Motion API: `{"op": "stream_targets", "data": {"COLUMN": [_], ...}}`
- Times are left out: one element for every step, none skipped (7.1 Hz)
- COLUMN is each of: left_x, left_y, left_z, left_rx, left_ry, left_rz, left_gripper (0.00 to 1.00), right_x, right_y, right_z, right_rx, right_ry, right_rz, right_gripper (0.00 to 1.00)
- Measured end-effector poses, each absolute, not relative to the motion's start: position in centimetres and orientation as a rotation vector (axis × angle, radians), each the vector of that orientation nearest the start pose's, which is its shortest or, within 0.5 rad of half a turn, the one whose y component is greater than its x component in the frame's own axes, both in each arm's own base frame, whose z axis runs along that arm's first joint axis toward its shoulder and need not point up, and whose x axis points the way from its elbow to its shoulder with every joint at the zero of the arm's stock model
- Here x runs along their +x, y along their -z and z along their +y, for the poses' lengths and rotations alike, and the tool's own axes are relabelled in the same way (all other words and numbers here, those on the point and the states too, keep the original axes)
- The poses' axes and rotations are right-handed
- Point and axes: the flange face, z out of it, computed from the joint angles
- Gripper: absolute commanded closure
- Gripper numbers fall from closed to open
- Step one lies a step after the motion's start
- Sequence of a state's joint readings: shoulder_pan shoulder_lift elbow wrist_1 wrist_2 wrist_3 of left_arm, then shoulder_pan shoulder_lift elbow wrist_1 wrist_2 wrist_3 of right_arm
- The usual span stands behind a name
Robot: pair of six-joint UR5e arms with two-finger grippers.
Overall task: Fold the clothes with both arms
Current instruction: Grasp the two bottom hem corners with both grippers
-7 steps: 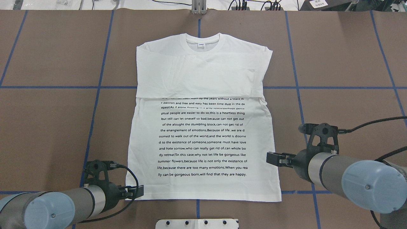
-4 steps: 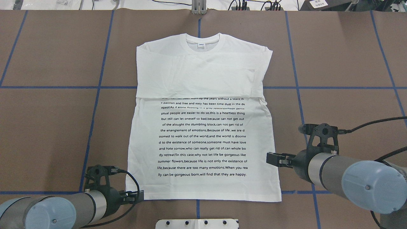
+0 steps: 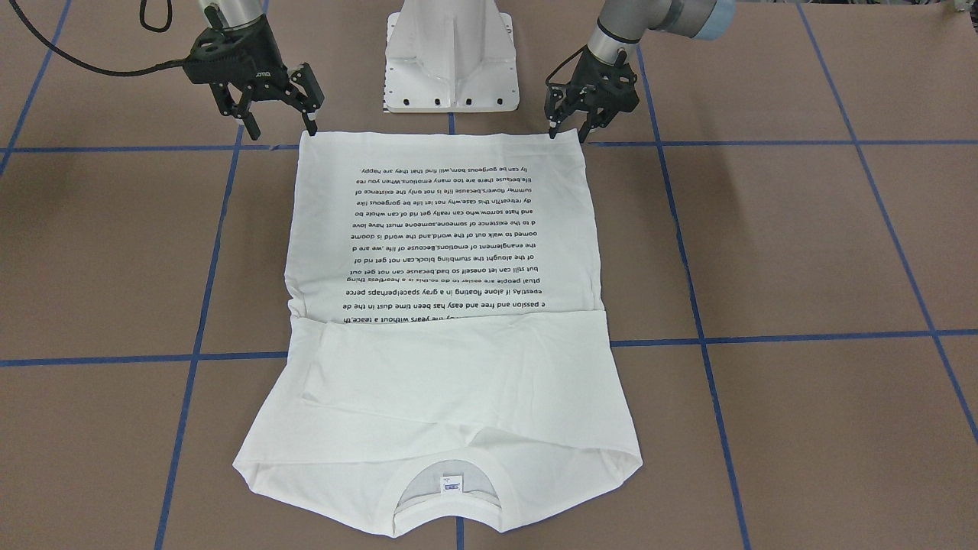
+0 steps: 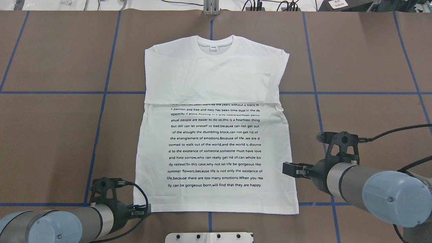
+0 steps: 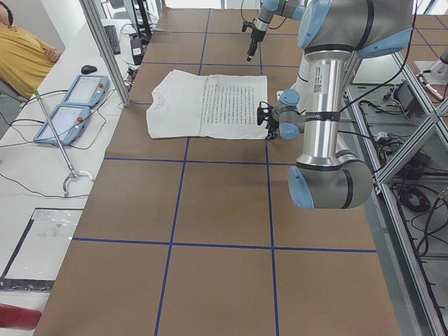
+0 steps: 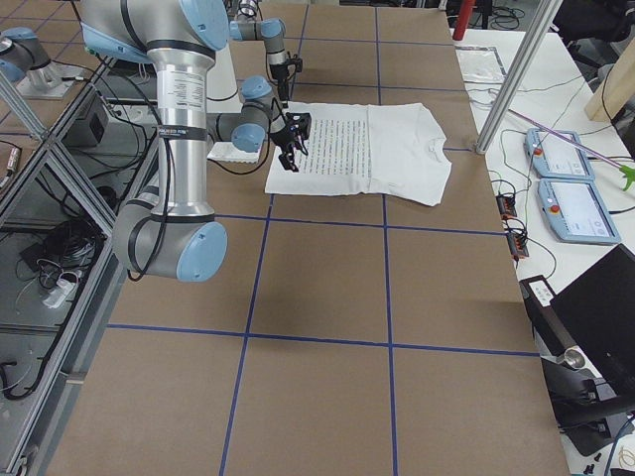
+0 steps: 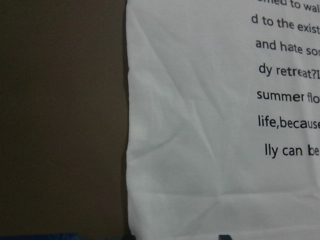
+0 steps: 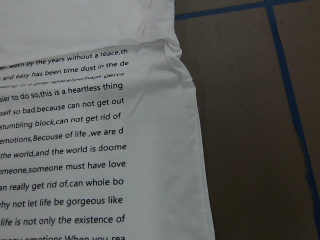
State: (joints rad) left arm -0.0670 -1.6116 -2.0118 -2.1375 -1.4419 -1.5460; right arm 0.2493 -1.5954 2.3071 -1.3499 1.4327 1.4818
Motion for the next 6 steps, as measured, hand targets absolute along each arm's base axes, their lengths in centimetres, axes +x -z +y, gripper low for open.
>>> {"op": "stream_targets", "data": {"left_x": [48.97, 49.01, 49.04, 49.08, 49.09, 49.07], "left_y": [-36.77, -36.68, -36.63, -36.6, -36.56, -36.5], "left_z": [-17.83, -17.77, -17.71, -17.63, -17.58, -17.57], "left_rx": [0.164, 0.162, 0.156, 0.15, 0.148, 0.148], "left_ry": [0.104, 0.106, 0.115, 0.125, 0.129, 0.13], "left_rz": [1.04, 1.042, 1.044, 1.045, 1.047, 1.048], "left_gripper": [0.5, 0.77, 1.0, 1.0, 1.0, 1.0], "right_x": [-37.59, -37.59, -37.59, -37.59, -37.6, -37.66], "right_y": [-30.99, -31.0, -31.01, -31.0, -31.03, -31.07], "right_z": [-24.72, -24.71, -24.71, -24.71, -24.71, -24.63], "right_rx": [0.283, 0.283, 0.283, 0.283, 0.282, 0.281], "right_ry": [-0.212, -0.212, -0.212, -0.212, -0.213, -0.211], "right_rz": [-0.898, -0.898, -0.898, -0.898, -0.897, -0.897], "right_gripper": [0.0, 0.0, 0.0, 0.0, 0.0, 0.0]}}
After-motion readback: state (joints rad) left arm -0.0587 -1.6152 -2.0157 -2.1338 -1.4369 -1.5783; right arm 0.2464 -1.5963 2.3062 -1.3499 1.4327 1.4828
